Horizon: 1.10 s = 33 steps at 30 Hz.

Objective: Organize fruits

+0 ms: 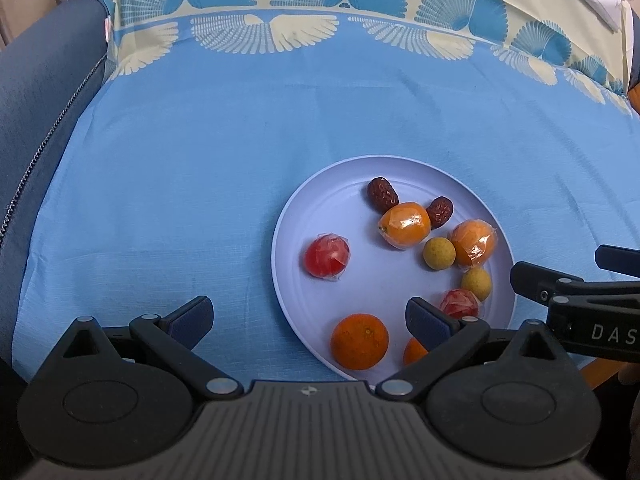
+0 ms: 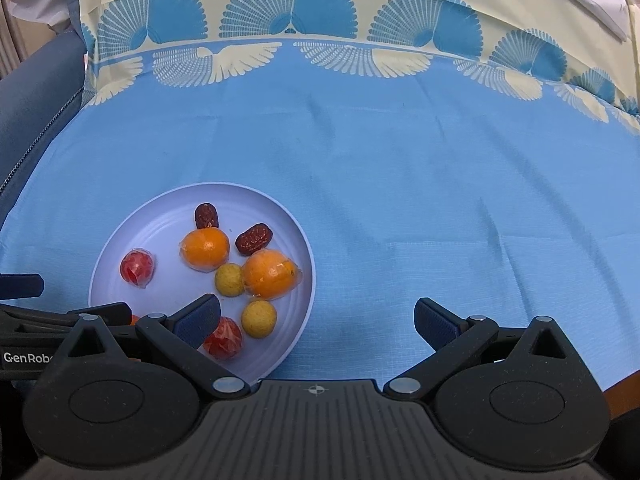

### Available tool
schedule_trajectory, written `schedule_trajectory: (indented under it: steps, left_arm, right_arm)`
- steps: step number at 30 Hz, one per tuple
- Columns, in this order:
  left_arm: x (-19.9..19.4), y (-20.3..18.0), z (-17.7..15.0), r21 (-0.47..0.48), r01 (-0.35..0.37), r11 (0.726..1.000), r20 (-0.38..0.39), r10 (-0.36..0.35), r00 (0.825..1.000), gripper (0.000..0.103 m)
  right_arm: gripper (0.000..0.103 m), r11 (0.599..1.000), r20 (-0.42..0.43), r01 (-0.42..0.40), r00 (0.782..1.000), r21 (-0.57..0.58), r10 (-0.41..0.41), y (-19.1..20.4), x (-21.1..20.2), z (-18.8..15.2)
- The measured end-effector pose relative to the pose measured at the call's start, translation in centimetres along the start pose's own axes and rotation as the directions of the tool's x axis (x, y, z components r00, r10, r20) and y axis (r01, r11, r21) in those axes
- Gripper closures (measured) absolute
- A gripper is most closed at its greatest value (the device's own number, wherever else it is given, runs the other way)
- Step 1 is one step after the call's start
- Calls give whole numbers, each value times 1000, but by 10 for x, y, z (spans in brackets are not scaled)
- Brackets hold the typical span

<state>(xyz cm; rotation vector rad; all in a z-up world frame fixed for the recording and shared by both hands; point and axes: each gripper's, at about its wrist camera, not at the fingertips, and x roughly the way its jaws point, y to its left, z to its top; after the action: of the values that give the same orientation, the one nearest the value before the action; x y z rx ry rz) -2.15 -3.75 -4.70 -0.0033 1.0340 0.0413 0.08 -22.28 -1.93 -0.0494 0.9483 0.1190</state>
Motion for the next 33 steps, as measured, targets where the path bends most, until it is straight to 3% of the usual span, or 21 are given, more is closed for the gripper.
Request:
schedule_trajectory:
  steps: [33]
  left_arm:
    - [-1, -3, 0, 7, -3, 1000, 5, 3, 1000, 1]
  right_arm:
    - [1, 1000, -1, -1, 1000, 1, 1, 0, 0, 0]
